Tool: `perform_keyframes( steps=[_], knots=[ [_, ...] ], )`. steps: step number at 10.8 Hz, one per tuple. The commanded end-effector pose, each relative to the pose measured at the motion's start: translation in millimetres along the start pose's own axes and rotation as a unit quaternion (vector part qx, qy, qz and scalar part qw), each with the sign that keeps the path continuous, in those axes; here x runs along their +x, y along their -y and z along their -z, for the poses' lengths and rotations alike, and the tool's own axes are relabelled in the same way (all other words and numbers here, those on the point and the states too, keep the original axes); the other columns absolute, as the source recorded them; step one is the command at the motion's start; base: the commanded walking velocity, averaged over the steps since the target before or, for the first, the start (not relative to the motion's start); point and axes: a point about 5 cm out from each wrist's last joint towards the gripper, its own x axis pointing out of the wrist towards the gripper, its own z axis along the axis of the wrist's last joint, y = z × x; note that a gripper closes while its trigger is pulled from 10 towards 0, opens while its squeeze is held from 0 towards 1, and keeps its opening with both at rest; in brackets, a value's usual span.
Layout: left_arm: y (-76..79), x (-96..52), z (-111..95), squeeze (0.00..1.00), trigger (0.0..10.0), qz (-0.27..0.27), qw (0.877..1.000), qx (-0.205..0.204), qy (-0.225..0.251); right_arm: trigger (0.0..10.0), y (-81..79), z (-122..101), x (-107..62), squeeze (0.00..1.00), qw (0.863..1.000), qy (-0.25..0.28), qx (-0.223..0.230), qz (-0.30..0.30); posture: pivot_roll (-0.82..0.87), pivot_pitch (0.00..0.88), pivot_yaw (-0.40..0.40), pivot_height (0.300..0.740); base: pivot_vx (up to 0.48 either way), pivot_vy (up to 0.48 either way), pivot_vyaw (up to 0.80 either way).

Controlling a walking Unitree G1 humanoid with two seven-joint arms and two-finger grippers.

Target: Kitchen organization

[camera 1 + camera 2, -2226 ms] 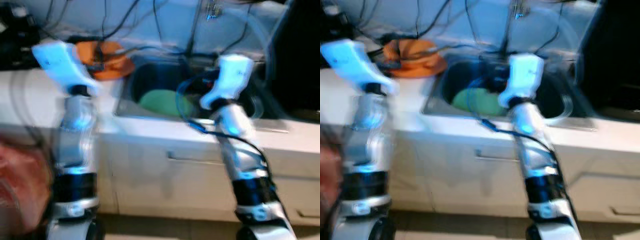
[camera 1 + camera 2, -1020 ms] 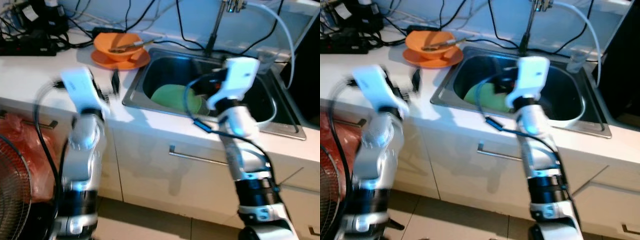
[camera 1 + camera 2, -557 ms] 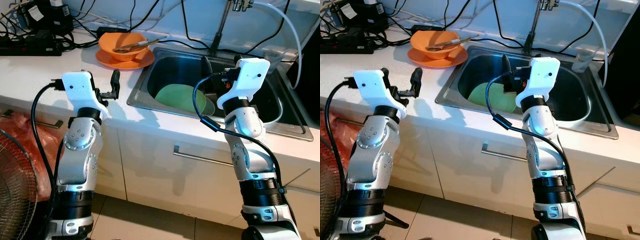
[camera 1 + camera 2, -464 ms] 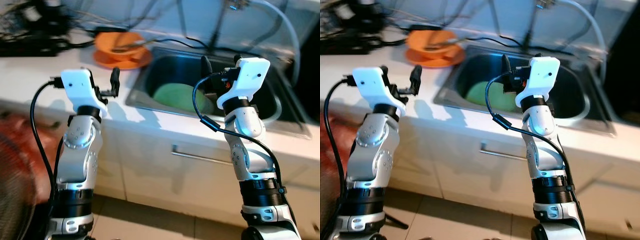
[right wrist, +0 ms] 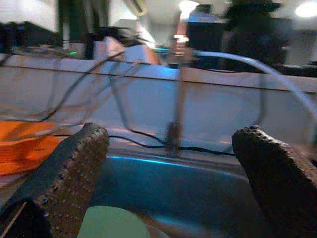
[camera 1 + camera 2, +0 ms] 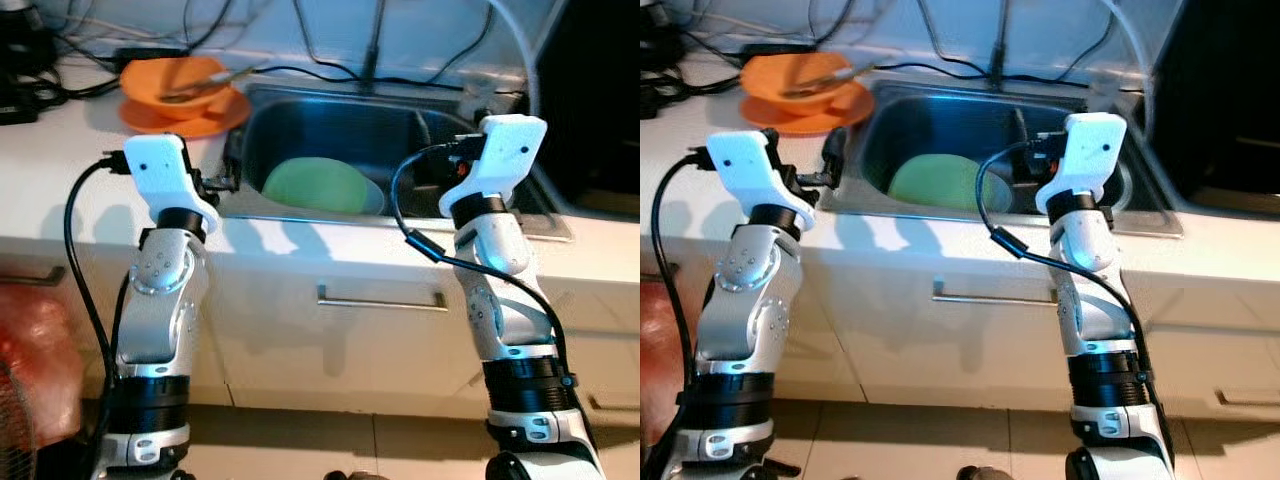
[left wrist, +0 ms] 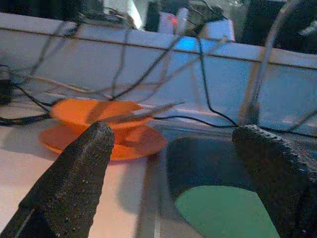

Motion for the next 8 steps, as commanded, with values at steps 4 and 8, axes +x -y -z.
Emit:
perform_keyframes(
  steps=[4,8],
  knots=[
    [4.1,5.7,-19.9,0.00,10.0,0.007,0.999,0.002,0.038,10.0,-1.4,-5.5,2.2,0.00,1.000,0.011,-0.006,-0.009,-0.01,0.024,-0.060,0.740,0.430,0.000,0.00],
    [7.5,5.2,-18.8,0.00,10.0,0.007,0.999,-0.002,0.035,10.0,-2.5,-6.3,2.7,0.00,1.000,0.011,-0.011,-0.014,-0.01,0.025,-0.063,0.740,0.446,0.000,0.00]
  ],
)
